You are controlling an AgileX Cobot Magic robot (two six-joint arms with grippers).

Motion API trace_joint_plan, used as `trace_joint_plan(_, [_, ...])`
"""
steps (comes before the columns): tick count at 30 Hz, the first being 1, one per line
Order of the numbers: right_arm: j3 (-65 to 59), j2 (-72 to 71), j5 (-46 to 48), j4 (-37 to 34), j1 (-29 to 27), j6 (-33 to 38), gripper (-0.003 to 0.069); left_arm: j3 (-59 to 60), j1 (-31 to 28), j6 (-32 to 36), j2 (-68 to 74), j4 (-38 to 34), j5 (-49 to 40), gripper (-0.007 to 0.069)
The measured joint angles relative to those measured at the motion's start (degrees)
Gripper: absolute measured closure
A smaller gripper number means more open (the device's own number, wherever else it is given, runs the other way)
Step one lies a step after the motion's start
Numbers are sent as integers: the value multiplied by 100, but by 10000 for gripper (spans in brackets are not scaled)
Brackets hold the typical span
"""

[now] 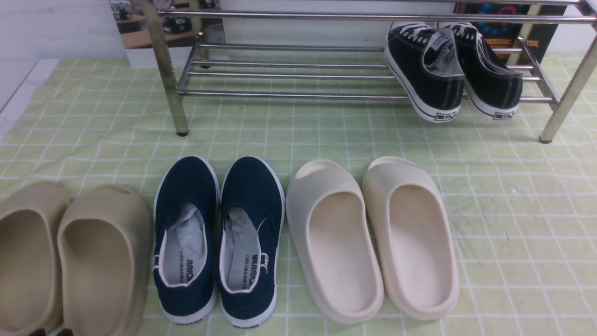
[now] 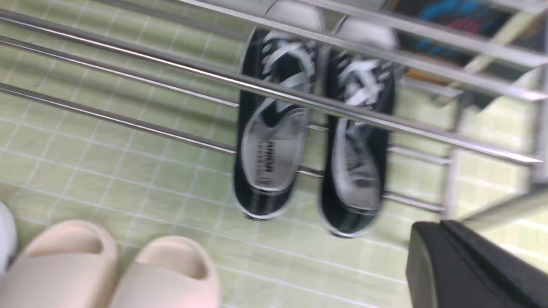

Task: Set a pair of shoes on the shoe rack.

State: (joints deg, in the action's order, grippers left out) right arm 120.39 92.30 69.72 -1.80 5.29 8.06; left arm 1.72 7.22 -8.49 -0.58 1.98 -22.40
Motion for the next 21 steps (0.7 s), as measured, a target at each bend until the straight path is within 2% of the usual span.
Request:
trace_joint_plan(3, [-962, -1051, -224, 389, 0, 28, 662, 0, 0, 0, 0, 0, 0, 386])
trace_joint_plan(7, [-2619, -2415, -1122, 584, -11, -102, 662, 0, 0, 0, 0, 0, 0, 386])
trace_joint_plan(8, [-3578, -3166, -1823, 597, -11, -178, 662, 0, 0, 0, 0, 0, 0, 386])
trace_joint_plan(10, [-4628, -3843, -2670, 576, -11, -263, 662, 0, 0, 0, 0, 0, 0, 386])
trace_joint_plan(13, [-6850, -5034, -4527, 372, -11, -530, 662, 0, 0, 0, 0, 0, 0, 386])
trace_joint_plan(14, [-7389, -5316, -4953, 314, -11, -603, 662, 0, 0, 0, 0, 0, 0, 386])
trace_joint_plan(15, [-7389, -5382, -4953, 288, -11, -623, 662, 0, 0, 0, 0, 0, 0, 386])
trace_joint_plan(16, [-8660, -5900, -5880, 95, -11, -766, 662, 0, 0, 0, 0, 0, 0, 386])
trace_joint_plan(17, [-8779, -6000, -5955, 55, -11, -806, 662, 0, 0, 0, 0, 0, 0, 386])
trace_joint_plan(20, [-10835, -6789, -7319, -117, -11, -975, 662, 0, 0, 0, 0, 0, 0, 386])
trace_joint_plan(21, [-10920, -6789, -7385, -117, -11, -975, 662, 0, 0, 0, 0, 0, 0, 386])
